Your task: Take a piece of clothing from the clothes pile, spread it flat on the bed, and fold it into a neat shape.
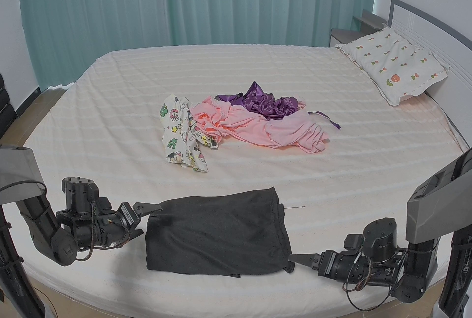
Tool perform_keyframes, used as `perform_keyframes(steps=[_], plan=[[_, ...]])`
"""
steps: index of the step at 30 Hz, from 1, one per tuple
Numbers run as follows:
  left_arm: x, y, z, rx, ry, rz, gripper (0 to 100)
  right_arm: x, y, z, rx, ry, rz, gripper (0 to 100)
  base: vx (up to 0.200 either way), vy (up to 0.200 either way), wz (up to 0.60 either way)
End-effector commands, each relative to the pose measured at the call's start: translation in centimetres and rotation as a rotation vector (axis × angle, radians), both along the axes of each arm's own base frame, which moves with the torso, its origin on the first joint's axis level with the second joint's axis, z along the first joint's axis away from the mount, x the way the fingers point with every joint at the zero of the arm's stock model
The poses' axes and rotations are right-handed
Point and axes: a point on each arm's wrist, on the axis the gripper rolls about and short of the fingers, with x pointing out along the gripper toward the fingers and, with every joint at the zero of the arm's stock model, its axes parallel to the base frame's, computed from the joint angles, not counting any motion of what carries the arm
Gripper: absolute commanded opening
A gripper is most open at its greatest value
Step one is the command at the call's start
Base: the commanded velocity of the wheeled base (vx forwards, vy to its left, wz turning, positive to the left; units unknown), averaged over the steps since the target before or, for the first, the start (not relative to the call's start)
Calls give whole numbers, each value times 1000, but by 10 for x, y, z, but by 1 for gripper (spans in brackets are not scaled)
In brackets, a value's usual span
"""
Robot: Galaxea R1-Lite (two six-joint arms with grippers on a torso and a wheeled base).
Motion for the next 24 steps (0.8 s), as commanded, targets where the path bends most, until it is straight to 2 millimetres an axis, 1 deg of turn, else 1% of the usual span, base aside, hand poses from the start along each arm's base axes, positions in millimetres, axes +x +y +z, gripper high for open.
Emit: perform_keyframes(steps=[1, 3, 4, 5, 7, 14, 15, 20, 24], plan=[[-11, 11, 4, -16, 0, 45, 100, 0, 18, -13, -33, -8, 74, 100, 0, 0, 0], [-13, 12, 2, -16, 13, 44, 100, 3, 30, -13, -19, -31, 104, 100, 0, 0, 0], [-13, 12, 2, -16, 13, 44, 100, 3, 30, -13, -19, -31, 104, 100, 0, 0, 0], [-14, 12, 1, -16, 19, 44, 100, 5, 40, -16, -23, -35, 119, 100, 0, 0, 0], [-14, 11, 0, -17, 23, 40, 100, 8, 47, -17, -38, -44, 124, 100, 0, 0, 0], [-13, 9, -6, -16, 48, 33, 100, 14, 51, -16, -41, -64, 123, 100, 0, 0, 0], [-14, 10, -6, -16, 50, 33, 100, 14, 52, -16, -41, -64, 123, 0, 0, 0, 0], [-14, 10, -7, -16, 51, 33, 100, 8, 48, -16, -66, -34, 130, 0, 0, 0, 0], [-14, 10, -6, -16, 50, 33, 100, -1, 40, -14, -82, -9, 128, 0, 0, 0, 0]])
